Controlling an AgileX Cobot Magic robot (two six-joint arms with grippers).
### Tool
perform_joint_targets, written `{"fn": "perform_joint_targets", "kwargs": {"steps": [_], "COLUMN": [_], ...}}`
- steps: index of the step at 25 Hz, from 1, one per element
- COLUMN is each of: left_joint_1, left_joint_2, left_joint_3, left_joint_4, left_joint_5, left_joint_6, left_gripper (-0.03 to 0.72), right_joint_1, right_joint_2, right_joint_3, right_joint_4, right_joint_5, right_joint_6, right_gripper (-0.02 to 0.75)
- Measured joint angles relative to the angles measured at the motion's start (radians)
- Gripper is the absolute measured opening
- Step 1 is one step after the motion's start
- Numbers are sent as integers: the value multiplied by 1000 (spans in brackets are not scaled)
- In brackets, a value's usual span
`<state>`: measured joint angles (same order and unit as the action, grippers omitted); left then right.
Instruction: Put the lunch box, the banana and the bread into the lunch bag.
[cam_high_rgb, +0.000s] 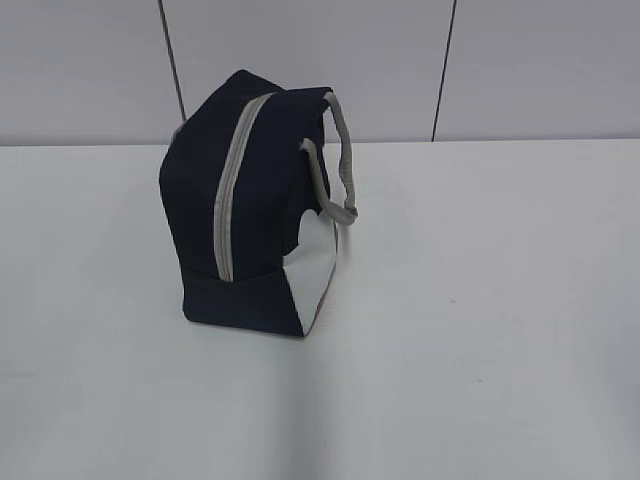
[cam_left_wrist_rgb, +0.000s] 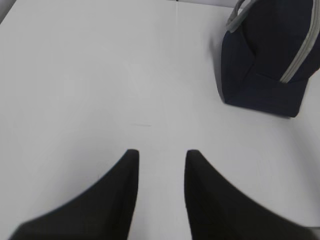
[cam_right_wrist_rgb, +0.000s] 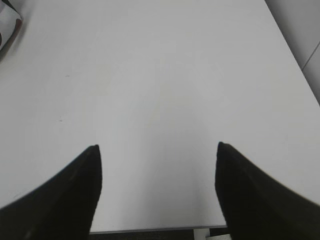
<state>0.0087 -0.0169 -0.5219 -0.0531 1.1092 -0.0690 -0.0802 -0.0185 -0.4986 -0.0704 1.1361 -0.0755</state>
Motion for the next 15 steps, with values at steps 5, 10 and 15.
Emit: {"fn": "perform_joint_targets", "kwargs": {"steps": [5,10,15], "left_joint_1": [0,0,0], "left_joint_2": [0,0,0], "left_joint_3": [0,0,0], "left_joint_4": [5,39,41], "left_joint_5": [0,0,0], "left_joint_6": [-9,-57,-63], "left_gripper": [244,244,244], "right_joint_1": [0,0,0], "right_joint_2": [0,0,0], "right_joint_3": [0,0,0], "right_joint_4": [0,0,0], "right_joint_5": [0,0,0], "right_joint_6": [0,0,-2], "right_gripper": [523,523,523]}}
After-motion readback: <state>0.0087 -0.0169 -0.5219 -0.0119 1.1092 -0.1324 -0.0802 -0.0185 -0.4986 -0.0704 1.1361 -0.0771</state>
